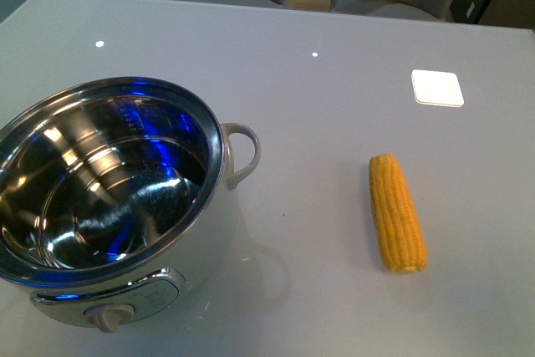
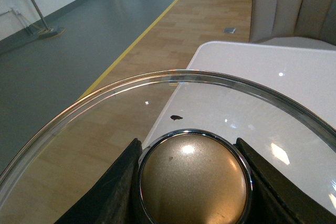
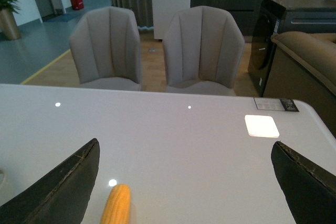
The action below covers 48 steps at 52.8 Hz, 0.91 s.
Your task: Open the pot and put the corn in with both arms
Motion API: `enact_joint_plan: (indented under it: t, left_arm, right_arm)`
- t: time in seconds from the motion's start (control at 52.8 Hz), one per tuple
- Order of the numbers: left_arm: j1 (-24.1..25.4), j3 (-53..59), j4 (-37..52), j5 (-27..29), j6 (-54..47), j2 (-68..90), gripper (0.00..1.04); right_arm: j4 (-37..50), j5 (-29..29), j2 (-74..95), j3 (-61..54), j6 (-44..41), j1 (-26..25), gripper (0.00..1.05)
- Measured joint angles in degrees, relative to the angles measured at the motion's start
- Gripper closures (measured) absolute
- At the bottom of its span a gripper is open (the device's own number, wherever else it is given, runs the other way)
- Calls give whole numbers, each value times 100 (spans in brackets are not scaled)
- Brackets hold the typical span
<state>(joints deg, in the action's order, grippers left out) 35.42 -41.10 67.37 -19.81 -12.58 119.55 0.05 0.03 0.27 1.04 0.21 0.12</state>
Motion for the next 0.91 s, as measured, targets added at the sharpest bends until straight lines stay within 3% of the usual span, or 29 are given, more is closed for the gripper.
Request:
enact_joint_plan:
  t: [0.398, 0.909]
  left_arm:
    - [-15, -658, 693, 503, 46, 1534, 60]
    - [-380, -1143, 1178, 629, 203, 2785, 60]
  right_arm:
    - [0, 0, 0, 0, 0, 0, 9]
    - [0, 0, 0, 0, 0, 0, 9]
